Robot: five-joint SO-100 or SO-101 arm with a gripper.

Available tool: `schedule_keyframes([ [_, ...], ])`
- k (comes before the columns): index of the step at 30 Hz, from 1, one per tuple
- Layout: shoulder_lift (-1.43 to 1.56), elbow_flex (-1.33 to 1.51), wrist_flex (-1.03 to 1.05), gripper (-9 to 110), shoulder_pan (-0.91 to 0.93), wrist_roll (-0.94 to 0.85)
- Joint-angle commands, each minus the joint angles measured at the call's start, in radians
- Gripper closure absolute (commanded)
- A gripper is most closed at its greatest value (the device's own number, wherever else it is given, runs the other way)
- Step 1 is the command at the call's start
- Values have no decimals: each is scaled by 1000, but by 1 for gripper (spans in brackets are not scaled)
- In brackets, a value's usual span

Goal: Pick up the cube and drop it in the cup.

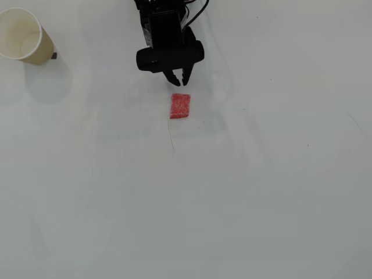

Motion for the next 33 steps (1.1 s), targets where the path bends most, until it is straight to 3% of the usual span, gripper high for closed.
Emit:
schedule_keyframes([
  [1,34,37,-28,101,-20,-3],
  [20,34,37,6,100,-12,-3],
  [26,34,37,63,65,-23,-3],
  [33,34,37,77,55,-37,-3],
])
